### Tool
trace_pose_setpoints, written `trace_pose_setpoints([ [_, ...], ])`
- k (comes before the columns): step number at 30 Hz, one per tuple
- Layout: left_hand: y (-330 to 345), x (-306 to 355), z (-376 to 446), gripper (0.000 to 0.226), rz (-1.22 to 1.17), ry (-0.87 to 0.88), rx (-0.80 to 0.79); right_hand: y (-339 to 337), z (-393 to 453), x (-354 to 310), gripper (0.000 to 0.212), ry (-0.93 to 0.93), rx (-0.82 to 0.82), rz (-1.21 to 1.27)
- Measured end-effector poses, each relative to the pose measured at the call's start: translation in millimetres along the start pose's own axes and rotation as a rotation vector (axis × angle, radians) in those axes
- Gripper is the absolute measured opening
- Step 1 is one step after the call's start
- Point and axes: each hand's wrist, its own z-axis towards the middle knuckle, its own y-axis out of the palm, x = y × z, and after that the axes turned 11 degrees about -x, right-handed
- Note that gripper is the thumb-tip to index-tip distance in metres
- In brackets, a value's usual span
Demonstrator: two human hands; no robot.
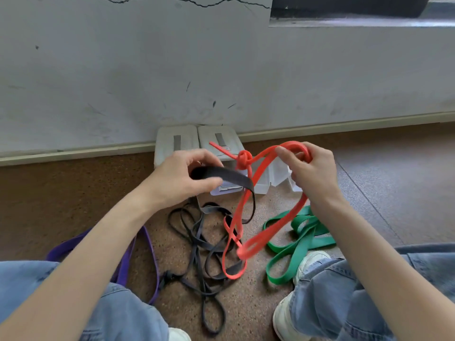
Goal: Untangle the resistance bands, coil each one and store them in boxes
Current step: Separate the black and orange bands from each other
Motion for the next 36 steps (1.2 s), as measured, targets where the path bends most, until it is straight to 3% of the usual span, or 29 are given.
trace_pose_setpoints([
  [2,2,-2,-1,0.019,0.023,-0.048,-0.284,3,-4,-1,0.013,-0.014,-0.076,0.032],
  [4,11,-12,-2,0.015,0.229,-0.167,-0.571,6,-7,-5,0.013,-0.029,-0.191,0.189],
  [5,16,-19,-2,0.018,0.327,-0.223,-0.62,7,-7,-7,0.013,-0.037,-0.24,0.3],
  [7,25,-29,-2,0.049,0.326,-0.315,-0.513,4,-6,-11,0.013,-0.07,-0.325,0.477],
  [9,36,-29,2,0.084,0.032,-0.336,-0.344,7,-6,-14,0.016,-0.11,-0.424,0.597],
  [10,45,-27,4,0.082,-0.127,-0.292,-0.307,9,-7,-15,0.018,-0.125,-0.466,0.648],
  [12,66,-28,9,0.048,-0.36,-0.2,-0.302,13,-7,-18,0.024,-0.161,-0.482,0.728],
  [15,77,-38,3,0.005,-0.398,-0.195,-0.347,5,-3,-15,0.022,-0.205,-0.351,0.731],
  [17,68,-44,0,0.007,-0.463,-0.261,-0.273,-3,0,-9,0.016,-0.185,-0.285,0.711],
  [19,47,-41,5,0.014,-0.682,-0.328,-0.03,-6,3,-1,0.011,-0.126,-0.258,0.61],
  [21,23,-28,12,0.02,-0.883,-0.245,0.191,-4,3,10,0.01,0.012,-0.296,0.36],
  [23,4,-10,16,0.023,-0.942,-0.103,0.287,0,1,19,0.021,0.213,-0.504,-0.001],
  [25,1,11,17,0.023,-0.966,-0.02,0.255,8,-7,23,0.05,0.35,-0.835,-0.16],
  [27,13,30,14,0.021,-0.977,0.028,0.153,27,-21,22,0.08,0.29,-1.029,-0.087],
  [29,26,46,13,0.019,-1.003,0.086,0.034,49,-34,23,0.09,0.155,-1.077,-0.03],
  [30,29,50,13,0.018,-1.027,0.118,-0.013,59,-39,25,0.084,0.115,-1.045,0.027],
  [32,24,53,13,0.015,-1.097,0.158,-0.059,71,-44,27,0.048,0.127,-0.872,0.17],
  [34,13,45,12,0.019,-1.121,0.14,0.015,67,-41,27,0.013,0.173,-0.699,0.254],
  [36,5,24,11,0.028,-0.972,0.026,0.122,57,-32,25,0.005,0.244,-0.628,0.483],
])
